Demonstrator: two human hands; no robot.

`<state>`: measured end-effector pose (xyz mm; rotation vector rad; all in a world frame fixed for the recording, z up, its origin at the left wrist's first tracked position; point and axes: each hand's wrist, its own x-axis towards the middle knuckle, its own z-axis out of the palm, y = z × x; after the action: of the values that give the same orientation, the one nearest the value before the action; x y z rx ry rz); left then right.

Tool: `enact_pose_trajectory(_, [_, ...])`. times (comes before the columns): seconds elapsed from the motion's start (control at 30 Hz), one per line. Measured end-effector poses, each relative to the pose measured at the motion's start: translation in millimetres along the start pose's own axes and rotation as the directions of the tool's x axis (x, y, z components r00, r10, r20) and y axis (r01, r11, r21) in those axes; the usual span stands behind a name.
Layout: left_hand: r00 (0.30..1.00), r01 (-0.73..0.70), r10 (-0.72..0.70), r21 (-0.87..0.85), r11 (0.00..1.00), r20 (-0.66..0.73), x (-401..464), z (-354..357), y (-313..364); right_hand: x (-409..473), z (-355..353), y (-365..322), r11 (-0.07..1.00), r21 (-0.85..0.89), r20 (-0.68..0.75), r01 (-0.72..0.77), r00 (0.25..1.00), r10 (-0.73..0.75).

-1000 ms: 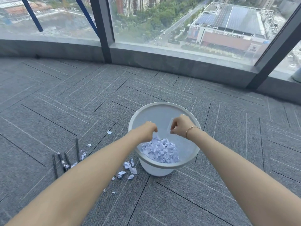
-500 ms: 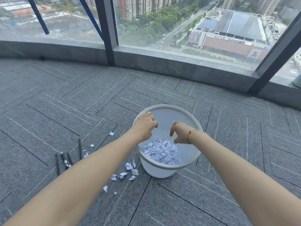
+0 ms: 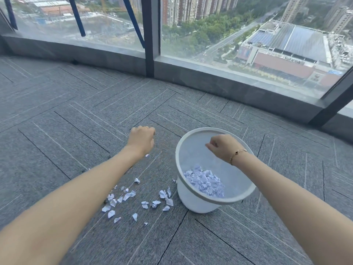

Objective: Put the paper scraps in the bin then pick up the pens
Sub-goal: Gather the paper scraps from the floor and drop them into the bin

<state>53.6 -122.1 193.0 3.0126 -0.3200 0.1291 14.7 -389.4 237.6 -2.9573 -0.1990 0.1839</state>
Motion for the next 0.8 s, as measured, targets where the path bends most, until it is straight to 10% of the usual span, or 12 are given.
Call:
enact_pose_trajectory(0.3, [0.897, 0.233, -0.221, 0.017, 0.972, 0.383, -63.2, 20.2, -114.7, 47.7, 4.2, -103.5, 0.930, 0.048, -0.185, 0.364, 0.918, -0.350])
enact_pose_trajectory(0.8, [0.824, 0.455, -0.381, -0.090, 0.886, 0.420, -134.6, 149.2, -203.4, 106.6, 190.0, -215.1, 0.929, 0.083, 0.422, 0.360, 0.832, -0.360])
